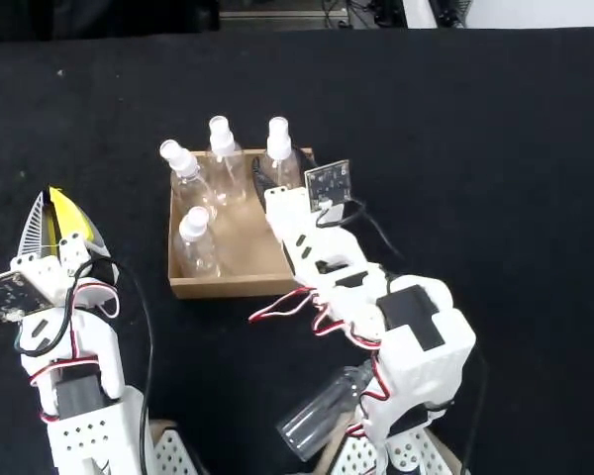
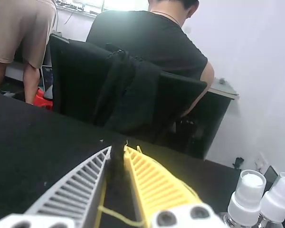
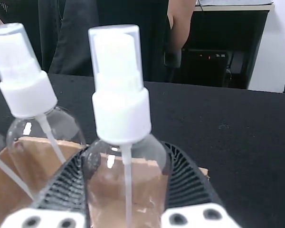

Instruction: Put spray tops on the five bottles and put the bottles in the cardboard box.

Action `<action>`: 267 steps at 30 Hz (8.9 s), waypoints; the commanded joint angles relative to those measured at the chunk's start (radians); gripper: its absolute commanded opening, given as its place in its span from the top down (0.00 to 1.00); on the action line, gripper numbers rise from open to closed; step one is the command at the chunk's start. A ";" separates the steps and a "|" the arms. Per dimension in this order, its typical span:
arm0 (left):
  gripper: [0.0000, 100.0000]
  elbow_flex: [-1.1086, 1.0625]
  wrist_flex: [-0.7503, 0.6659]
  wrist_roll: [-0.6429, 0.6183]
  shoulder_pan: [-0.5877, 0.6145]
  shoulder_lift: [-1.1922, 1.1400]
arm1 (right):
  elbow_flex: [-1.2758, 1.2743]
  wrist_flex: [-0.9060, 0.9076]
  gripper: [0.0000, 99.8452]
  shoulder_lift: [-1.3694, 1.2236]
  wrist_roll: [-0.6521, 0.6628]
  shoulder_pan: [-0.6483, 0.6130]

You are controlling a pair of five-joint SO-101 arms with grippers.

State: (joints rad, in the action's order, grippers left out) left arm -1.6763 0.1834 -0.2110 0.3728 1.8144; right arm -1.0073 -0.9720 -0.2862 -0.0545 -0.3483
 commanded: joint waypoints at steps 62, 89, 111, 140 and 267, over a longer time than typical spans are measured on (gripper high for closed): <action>0.97 -0.022 0.003 0.000 0.013 0.011 | -0.090 0.129 0.65 0.377 -0.005 -0.055; 0.97 -0.022 0.097 -0.006 0.163 0.011 | 0.315 1.921 0.65 1.325 0.003 0.160; 0.97 -0.019 0.147 -0.009 0.166 0.011 | 0.229 2.725 0.72 1.311 1.352 0.000; 0.97 -0.013 0.141 -0.080 0.259 0.011 | 0.016 2.665 0.72 0.935 1.514 -0.468; 0.97 -0.022 0.138 -0.075 0.260 0.012 | 0.846 2.492 0.54 0.206 2.131 1.122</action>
State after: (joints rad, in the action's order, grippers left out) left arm -1.6778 0.3276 -0.2846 0.6322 1.8144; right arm -0.1527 1.5689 -0.0867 1.9463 0.7518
